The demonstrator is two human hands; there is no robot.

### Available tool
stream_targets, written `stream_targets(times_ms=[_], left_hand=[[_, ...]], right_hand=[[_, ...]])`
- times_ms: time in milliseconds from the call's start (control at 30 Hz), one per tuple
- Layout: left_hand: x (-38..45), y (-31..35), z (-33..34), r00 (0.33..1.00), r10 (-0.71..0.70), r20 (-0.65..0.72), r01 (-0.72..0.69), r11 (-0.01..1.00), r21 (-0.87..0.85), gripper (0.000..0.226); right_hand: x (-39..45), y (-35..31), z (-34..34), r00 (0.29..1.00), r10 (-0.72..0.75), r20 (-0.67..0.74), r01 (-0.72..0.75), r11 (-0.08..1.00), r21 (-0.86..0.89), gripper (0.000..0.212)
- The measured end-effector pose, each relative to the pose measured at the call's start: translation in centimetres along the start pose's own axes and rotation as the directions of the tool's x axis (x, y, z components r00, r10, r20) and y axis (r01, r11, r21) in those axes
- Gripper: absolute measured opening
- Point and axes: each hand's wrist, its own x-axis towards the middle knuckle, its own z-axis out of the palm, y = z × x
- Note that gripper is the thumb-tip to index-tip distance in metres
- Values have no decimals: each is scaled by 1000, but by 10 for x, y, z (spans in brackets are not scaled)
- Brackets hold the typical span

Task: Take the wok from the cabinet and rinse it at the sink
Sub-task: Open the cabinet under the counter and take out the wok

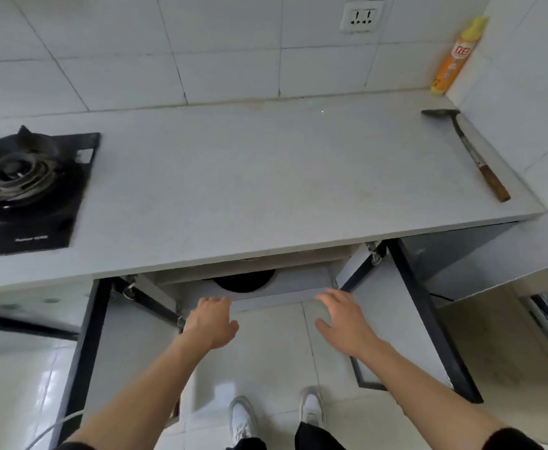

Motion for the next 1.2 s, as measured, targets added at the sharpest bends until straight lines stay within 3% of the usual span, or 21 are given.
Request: stream_targets(times_ms=[200,367,467,567,800,933,1200], left_hand=[[3,-9,21,991,-133,-28,130,989,-71,55],[54,-20,54,986,-163,-39,158,981,-112,57],[96,-34,87,983,-185,13,185,978,-95,58],[145,-49,118,984,-178,-28,174,979,-105,59],[275,-89,217,973,-233,-4,232,971,-51,56],[344,-113,294,979,-160,-123,142,979,-145,58],[451,-128,382,920,0,-392,-28,998,-64,63]], right_hand=[[42,10,13,987,-120,111,126,991,-41,52],[82,28,49,990,-112,80,114,993,-22,52],[112,45,90,989,-105,103,109,994,-32,53],[153,63,133,987,-115,116,122,991,-50,54],[259,119,277,988,-147,37,148,988,-38,47],[312,154,352,982,-190,-15,189,981,-38,52],[401,202,440,945,-322,-53,308,934,-182,59]])
